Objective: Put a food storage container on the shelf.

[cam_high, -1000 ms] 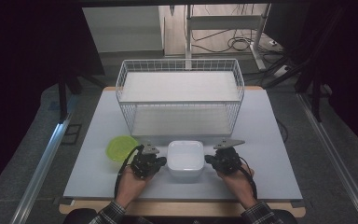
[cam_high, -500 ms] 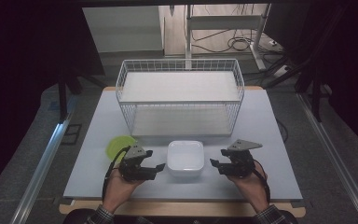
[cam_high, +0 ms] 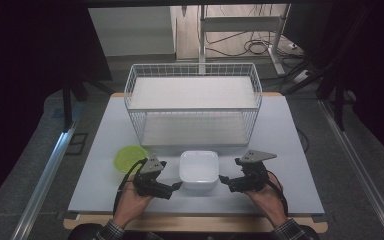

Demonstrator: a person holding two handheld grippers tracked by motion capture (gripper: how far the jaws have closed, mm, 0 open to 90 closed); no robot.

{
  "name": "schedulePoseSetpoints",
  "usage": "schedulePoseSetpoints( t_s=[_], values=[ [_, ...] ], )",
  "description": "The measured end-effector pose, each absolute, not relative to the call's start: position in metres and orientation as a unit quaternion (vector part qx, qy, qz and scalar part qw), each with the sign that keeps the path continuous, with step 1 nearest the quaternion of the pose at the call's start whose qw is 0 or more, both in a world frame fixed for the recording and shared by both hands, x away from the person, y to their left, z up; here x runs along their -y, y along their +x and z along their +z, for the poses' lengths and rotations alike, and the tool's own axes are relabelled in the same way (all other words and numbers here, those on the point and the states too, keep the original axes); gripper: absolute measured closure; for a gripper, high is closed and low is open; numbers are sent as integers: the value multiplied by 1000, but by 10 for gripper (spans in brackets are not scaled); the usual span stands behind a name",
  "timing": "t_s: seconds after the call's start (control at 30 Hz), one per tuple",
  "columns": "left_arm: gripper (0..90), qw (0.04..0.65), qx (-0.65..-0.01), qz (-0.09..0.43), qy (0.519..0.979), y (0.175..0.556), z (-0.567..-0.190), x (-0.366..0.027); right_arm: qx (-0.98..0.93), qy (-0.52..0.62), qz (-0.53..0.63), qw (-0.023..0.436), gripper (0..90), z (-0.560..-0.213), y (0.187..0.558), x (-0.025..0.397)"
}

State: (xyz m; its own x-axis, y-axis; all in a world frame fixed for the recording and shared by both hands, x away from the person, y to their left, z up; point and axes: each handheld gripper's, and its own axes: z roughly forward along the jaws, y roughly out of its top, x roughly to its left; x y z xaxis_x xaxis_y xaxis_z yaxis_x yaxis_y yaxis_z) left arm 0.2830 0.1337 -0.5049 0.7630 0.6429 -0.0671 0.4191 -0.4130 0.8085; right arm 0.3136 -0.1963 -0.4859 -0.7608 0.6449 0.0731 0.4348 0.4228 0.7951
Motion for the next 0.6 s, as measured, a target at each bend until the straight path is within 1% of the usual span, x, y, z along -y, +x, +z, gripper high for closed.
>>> schedulePoseSetpoints(
  t_s=[0.13, 0.23, 0.37, 0.57, 0.6],
  values=[
    [57, 421, -338, 126, 832, 287, -504, -130, -841, 312, 426, 120, 95, -487, 314, 191],
    [51, 420, -354, 103, 830, 290, -506, -130, -843, 312, 421, 121, 79, -489, 314, 188],
    [37, 417, -351, 94, 833, 293, -505, -126, -845, 310, 418, 120, 40, -489, 315, 184],
    [31, 427, -346, 82, 831, 300, -501, -119, -846, 326, 407, 112, 36, -489, 318, 178],
    [31, 428, -347, 78, 831, 302, -502, -117, -845, 329, 409, 104, 41, -489, 319, 178]
  ],
)
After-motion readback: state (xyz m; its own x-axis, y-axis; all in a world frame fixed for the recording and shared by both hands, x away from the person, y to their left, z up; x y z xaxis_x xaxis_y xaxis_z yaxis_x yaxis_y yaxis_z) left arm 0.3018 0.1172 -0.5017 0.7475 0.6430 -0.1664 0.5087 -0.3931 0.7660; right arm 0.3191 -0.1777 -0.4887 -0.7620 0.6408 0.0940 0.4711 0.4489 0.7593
